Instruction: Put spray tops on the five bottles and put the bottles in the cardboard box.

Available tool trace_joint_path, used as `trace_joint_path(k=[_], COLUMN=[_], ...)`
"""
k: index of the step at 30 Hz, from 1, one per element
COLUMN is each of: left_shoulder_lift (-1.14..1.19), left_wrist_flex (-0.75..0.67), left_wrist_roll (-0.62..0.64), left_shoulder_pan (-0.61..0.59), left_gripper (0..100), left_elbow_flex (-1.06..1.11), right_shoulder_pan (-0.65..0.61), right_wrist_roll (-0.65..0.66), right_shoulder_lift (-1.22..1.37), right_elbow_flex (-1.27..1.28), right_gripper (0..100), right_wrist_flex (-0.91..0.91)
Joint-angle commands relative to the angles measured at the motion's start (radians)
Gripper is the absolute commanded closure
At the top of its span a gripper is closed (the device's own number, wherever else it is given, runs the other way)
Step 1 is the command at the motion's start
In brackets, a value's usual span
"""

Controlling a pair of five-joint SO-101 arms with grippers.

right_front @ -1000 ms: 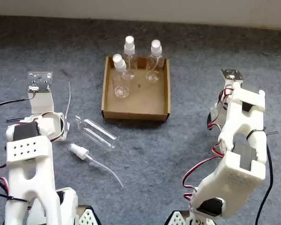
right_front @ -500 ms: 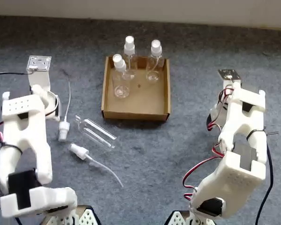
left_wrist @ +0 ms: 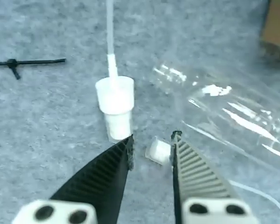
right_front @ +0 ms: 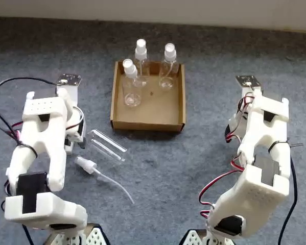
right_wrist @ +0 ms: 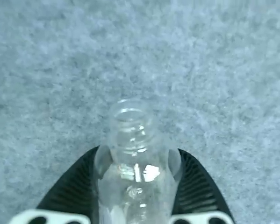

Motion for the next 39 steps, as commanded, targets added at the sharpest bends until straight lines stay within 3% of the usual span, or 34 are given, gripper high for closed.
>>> trace_joint_path(k=[1, 12, 17, 27, 30, 33, 39], left_shoulder_lift=[0.035, 0.298, 0.226, -0.140, -0.139, -0.107, -0.005], left_wrist_flex=[0.031, 0.037, 0.054, 0.130, 0.129, 0.129, 0.129], left_wrist_roll=[0.011, 0.011, 0.000, -0.181, -0.310, -0.436, -0.465], left_shoulder_pan=[0.045, 0.051, 0.036, 0.051, 0.051, 0.051, 0.021], left_gripper=[87, 87, 87, 83, 77, 78, 82], left_elbow_flex=[-0.044, -0.053, -0.074, 0.124, 0.153, 0.153, 0.150], right_shoulder_pan=[-0.001, -0.005, -0.005, -0.005, -0.005, -0.005, 0.001], right_wrist_roll=[0.014, 0.014, 0.014, 0.017, 0.015, 0.015, 0.017], right_shoulder_lift=[-0.042, -0.045, -0.045, -0.045, -0.045, -0.045, -0.045], right_elbow_flex=[-0.030, -0.015, -0.015, -0.013, -0.013, -0.013, -0.012], right_gripper=[96.5, 96.5, 96.5, 96.5, 96.5, 96.5, 96.5], right_wrist_flex=[0.005, 0.004, 0.005, 0.005, 0.008, 0.012, 0.013])
